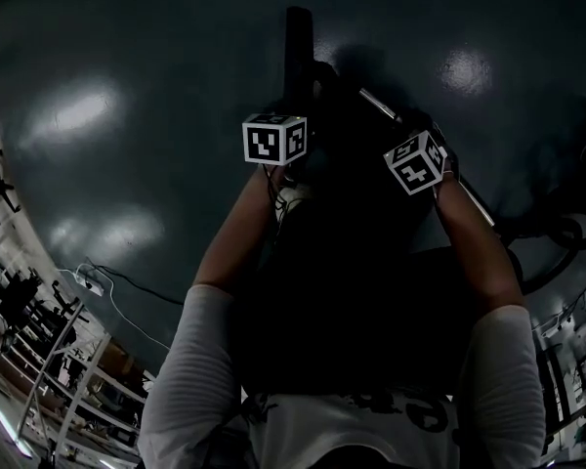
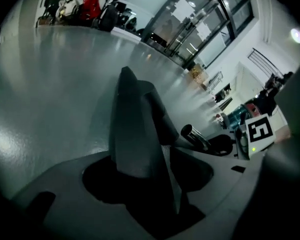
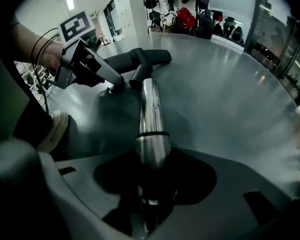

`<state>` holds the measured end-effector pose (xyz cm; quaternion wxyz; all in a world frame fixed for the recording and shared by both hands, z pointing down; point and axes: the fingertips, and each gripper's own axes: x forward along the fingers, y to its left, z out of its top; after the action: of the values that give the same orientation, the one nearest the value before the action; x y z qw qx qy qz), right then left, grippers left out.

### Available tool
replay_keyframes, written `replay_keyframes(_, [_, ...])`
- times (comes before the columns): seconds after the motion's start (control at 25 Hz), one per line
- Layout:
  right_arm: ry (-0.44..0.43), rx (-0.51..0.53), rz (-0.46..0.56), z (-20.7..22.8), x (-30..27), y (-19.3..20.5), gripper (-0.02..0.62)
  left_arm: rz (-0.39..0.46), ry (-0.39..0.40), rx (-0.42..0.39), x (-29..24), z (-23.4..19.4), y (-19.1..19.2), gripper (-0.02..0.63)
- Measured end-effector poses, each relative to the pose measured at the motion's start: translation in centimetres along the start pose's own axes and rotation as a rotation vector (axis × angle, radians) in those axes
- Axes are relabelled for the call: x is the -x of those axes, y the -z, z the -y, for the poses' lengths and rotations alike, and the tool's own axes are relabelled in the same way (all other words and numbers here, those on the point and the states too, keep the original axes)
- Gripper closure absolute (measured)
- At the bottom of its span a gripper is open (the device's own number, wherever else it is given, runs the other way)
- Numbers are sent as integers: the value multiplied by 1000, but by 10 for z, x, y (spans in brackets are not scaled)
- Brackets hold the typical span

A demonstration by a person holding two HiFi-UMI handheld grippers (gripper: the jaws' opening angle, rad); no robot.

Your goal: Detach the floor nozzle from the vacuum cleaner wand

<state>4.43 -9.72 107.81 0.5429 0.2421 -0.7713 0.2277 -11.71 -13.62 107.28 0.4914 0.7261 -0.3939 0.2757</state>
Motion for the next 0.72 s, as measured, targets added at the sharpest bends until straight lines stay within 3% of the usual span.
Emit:
replay_keyframes(0.08, [25,-21,8,3,0,1,411,-9,-27,-83,0,3,3,332])
replay_keyframes(0.12, [47,-38,9,7,0,2,356,-9,-42,-122,0,4,5,304])
replay_keyframes(0.16, [66,-51,12,13,1,2,299,-5,-64,-157,1,3,6,229])
replay_keyframes(0.2, [77,-53,19,17,3,2,282,4,-91,-186,5,1,6,164])
replay_keyframes(0.28, [86,-36,42,19,10,0,284,36,-141,-221,17,-2,2,143])
replay_keyframes(0.44, [64,-97,143,7,60,-38,285,139,-186,-133,62,16,-16,150])
replay_keyframes(0.48, [72,-134,175,6,79,-51,293,153,-212,-112,77,21,-22,166])
replay_keyframes(0.56, [106,-221,232,8,124,-75,392,174,-269,-110,109,34,-40,352])
replay_keyframes(0.64, [133,-291,288,9,180,-96,451,205,-306,-106,148,60,-65,441])
replay_keyframes(0.72, [151,-312,333,5,242,-114,551,228,-329,-77,195,95,-89,546])
